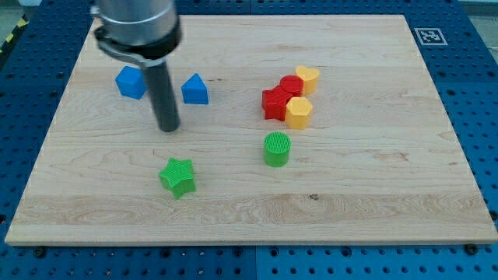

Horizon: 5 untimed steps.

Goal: Put the green star at the left side of the green circle

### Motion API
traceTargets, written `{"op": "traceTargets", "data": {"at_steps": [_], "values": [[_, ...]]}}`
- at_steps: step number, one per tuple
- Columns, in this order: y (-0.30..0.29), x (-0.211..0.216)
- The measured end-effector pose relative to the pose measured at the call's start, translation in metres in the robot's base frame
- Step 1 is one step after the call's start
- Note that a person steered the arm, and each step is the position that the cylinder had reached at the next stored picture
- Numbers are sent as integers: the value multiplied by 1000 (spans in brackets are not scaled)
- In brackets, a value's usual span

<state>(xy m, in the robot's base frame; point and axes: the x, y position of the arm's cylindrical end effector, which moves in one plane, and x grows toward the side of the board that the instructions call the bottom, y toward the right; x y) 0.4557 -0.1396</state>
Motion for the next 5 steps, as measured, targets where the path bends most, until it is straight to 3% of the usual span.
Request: {"op": "traceTargets", "data": {"at_steps": [1, 3, 4, 5], "values": [[-28, 20], [-20, 121], [-2, 133], [0, 118]]}}
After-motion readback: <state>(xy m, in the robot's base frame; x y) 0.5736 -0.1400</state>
